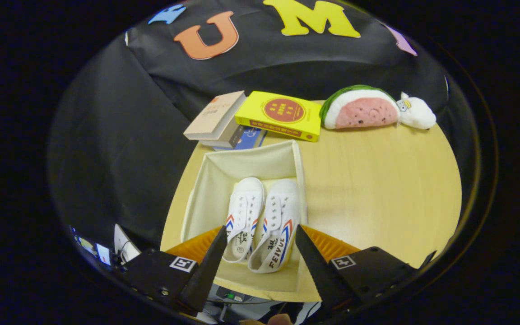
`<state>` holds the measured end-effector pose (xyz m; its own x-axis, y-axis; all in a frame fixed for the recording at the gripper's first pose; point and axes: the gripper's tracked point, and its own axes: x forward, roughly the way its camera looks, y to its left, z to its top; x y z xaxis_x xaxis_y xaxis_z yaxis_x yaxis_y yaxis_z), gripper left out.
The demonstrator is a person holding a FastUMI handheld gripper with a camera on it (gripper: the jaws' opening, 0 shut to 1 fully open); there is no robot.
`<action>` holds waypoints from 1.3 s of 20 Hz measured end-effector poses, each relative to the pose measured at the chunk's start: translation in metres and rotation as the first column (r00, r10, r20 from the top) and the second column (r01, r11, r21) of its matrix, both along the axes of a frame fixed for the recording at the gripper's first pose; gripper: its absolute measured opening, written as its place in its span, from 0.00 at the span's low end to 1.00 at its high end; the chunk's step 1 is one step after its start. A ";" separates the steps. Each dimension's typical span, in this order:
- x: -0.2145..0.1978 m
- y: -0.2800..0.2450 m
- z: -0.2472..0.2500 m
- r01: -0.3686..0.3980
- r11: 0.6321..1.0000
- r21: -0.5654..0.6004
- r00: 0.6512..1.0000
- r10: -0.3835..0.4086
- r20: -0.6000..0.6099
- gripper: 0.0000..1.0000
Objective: Open the storage box then place both shoes into the box .Put the left shoe in first, then the right shoe, with the right side of both shoes facing outward in a uniform manner.
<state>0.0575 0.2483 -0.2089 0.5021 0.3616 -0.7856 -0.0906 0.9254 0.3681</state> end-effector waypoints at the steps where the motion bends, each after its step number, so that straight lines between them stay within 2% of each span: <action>1: -0.002 -0.007 0.008 -0.002 1.000 -0.001 1.000 0.002 0.024 0.93; 5: -0.005 -0.053 0.037 0.039 0.999 -0.013 0.993 -0.037 0.108 0.94; 10: -0.006 -0.147 0.067 0.159 0.983 -0.089 0.960 -0.133 0.246 0.95; 13: -0.010 -0.201 0.091 0.242 0.960 -0.140 0.917 -0.180 0.356 0.95; 16: -0.013 -0.246 0.120 0.330 0.928 -0.175 0.850 -0.212 0.482 0.96; 20: -0.029 -0.277 0.148 0.401 0.904 -0.151 0.780 -0.250 0.573 0.97; 26: -0.046 -0.296 0.162 0.445 0.889 -0.108 0.721 -0.284 0.632 0.96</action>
<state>0.0118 -0.0480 -0.0466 0.9403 -0.1028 -0.3245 0.1506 0.9806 0.1257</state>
